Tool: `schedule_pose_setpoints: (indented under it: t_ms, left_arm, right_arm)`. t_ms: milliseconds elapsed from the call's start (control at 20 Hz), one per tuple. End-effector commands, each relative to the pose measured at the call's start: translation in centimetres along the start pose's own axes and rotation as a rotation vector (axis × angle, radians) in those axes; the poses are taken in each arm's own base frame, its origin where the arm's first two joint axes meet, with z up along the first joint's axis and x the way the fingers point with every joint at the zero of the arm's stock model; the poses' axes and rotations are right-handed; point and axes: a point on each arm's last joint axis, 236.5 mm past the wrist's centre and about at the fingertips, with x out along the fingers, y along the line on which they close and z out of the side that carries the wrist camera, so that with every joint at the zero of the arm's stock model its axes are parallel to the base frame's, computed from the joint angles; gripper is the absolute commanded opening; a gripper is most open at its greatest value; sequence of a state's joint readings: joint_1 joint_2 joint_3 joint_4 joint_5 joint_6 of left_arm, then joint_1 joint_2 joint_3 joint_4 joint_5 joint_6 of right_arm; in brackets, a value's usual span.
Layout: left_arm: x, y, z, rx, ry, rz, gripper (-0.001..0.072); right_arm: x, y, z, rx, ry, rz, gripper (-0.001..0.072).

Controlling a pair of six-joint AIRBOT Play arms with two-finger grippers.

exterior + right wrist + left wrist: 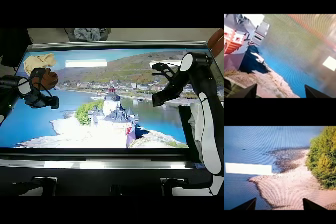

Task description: Fold the shirts.

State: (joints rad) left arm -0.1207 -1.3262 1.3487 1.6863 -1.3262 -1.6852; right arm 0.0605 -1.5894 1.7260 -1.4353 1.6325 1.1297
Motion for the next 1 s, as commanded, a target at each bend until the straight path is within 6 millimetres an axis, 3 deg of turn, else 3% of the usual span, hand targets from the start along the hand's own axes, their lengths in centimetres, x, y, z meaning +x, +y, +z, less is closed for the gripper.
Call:
schedule_pose_setpoints:
  t_ms: [0, 400, 600, 850, 950]
  left_arm:
    - [0.0, 0.0, 0.0, 0.001, 0.0, 0.0, 0.0719]
    - [0.0, 0.0, 0.0, 0.001, 0.0, 0.0, 0.0719]
    - [0.0, 0.0, 0.1, -0.003, -0.005, -0.001, 0.0719]
    - [-0.1, -1.7, 6.1, -0.014, -0.251, -0.066, 0.0719]
    - [-1.5, -2.1, 10.2, -0.017, -0.429, -0.09, 0.0719]
  right_arm:
    - [0.0, 0.0, 0.0, -0.001, 0.0, 0.0, 0.0707]
    - [0.0, -0.2, 0.4, -0.001, -0.018, -0.008, 0.0707]
    - [-0.1, -1.0, 2.3, -0.001, -0.096, -0.046, 0.0707]
    - [-0.7, -2.4, 5.2, -0.001, -0.221, -0.105, 0.0707]
    - [-1.1, -3.0, 6.4, -0.001, -0.273, -0.129, 0.0707]
